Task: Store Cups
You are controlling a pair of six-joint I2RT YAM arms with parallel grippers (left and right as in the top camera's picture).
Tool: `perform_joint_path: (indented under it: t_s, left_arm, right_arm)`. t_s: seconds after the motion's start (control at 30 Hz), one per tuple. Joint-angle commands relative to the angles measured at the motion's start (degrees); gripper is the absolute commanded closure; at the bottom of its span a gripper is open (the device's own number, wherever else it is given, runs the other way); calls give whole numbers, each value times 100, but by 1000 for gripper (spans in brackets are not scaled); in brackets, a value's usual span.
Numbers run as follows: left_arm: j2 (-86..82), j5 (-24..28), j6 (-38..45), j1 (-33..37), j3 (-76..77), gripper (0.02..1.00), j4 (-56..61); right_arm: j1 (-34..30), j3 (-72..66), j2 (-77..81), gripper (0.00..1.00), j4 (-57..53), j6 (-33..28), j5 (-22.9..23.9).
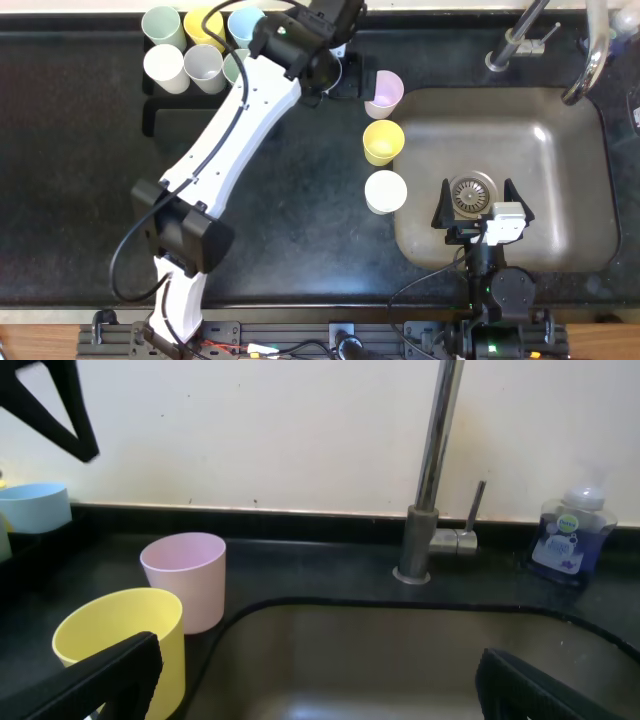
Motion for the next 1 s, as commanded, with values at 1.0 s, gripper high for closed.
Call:
perform_joint_path:
  t_s: [1.0]
  left_arm:
    - [885, -138, -284, -234, 136, 18, 444]
  right_arm:
    - [-7, -76, -33, 5, 26, -15, -37]
